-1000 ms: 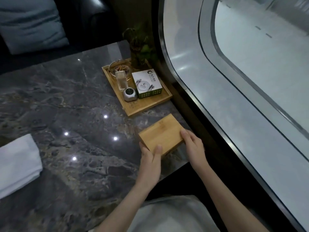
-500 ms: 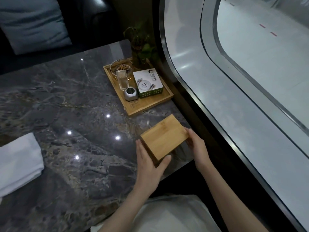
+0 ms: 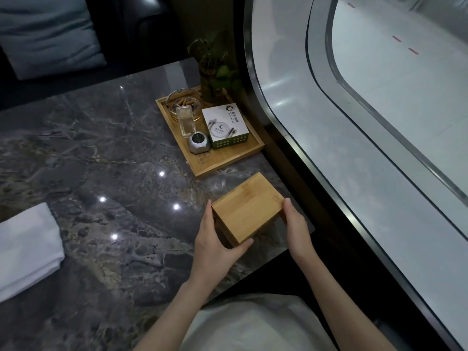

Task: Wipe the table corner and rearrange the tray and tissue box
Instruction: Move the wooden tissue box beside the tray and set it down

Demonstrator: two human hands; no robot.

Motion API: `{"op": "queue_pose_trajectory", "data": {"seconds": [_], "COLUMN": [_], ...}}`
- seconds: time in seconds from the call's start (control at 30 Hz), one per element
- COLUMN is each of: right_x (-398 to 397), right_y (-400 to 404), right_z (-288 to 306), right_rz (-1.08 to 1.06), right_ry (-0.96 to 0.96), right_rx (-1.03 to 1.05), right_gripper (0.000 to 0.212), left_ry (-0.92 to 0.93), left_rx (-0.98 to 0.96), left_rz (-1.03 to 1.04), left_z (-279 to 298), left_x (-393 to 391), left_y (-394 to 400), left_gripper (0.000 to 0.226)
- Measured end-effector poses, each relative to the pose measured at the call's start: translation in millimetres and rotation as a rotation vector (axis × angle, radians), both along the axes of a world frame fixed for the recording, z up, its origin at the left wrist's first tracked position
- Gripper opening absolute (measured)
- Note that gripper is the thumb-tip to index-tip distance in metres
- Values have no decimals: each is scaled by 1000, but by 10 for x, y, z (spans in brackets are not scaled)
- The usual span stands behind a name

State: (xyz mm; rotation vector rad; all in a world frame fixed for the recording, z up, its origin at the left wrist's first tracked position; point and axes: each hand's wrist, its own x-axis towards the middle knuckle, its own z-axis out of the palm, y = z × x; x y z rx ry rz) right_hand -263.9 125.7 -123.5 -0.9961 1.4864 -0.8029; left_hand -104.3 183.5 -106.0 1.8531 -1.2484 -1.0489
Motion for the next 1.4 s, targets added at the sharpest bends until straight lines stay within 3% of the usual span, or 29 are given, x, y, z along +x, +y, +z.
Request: {"op": "queue_pose_trajectory", "data": {"seconds": [0.1,0.27,0.4,0.5,0.67,0.87,1.2,1.4], "right_x": [49,164,307,400,528,636,741,755], "right_y": [-91,-221,-313,-394,-484,-578,-681,-655], "right_z": [88,151,172,176,128,50,9,-19], "right_rz": [40,101,107,146,213,281,463,464], "right_ry": [39,92,148,243,389,537,708,787], "right_rx": [-38,-59,-95,-138,-195,-253,-314,-373], "right_gripper": [33,42,30,32,35,36,37,36], "left_ry": [87,233,415,492,536,597,702,532], "left_rx": [34,101,180,209,304,345,377,381], "left_rz": [52,120,169,190,221,301,405,326], "left_z": [12,-19,-47,-32,-90,-125,-236,-283], "left_x": [67,229,321,347,428,447,437,458], "left_y": [-49,-134,-189,-190,-234,-323,-310,-298], "left_gripper": [115,109,84,73,55,13,15,23]}}
